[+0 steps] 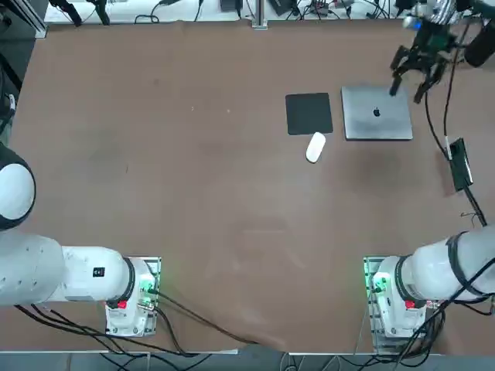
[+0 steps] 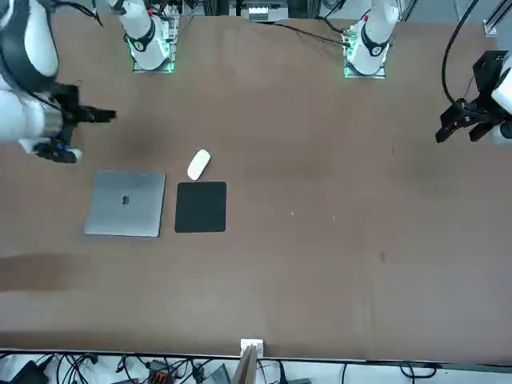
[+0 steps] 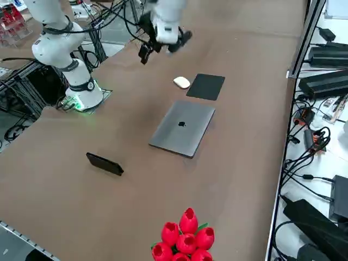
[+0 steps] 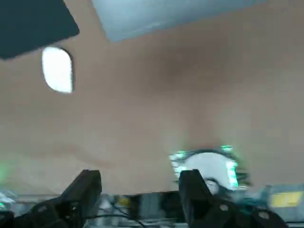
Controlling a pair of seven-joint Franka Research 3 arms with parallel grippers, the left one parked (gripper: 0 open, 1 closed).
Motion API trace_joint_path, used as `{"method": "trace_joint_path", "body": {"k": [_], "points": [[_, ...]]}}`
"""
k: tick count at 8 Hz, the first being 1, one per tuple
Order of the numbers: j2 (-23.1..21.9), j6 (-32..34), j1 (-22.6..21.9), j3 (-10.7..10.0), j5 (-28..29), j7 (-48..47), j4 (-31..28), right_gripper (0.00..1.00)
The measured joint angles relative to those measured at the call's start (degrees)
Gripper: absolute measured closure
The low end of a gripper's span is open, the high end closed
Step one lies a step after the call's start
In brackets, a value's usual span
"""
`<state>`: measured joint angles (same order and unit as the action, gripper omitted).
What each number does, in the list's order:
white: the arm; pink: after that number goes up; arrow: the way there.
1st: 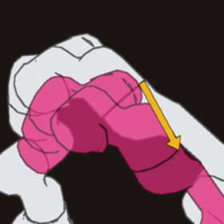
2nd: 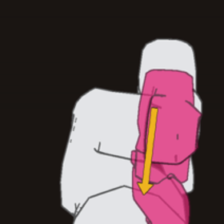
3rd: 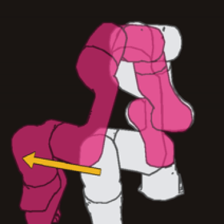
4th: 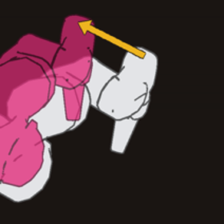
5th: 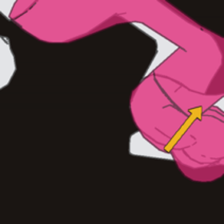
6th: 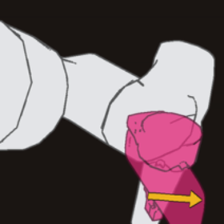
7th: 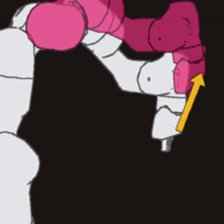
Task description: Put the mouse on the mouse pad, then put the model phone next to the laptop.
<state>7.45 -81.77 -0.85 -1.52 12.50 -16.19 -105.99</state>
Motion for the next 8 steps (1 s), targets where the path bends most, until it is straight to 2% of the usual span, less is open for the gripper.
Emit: {"method": "trace_joint_path", "body": {"k": [1,3,6,8], "points": [[0.2,-6.6,-1.2,0.3,2.7,-4.6,-3.8,0.0],[0.3,-22.9,-7.3,1.0,5.4,-14.3,-12.0,0.0],[0.6,-49.7,-19.0,1.5,5.5,-24.7,-24.4,0.0],[2.5,-61.5,-24.6,1.5,5.6,-30.0,-28.0,0.0]]}}
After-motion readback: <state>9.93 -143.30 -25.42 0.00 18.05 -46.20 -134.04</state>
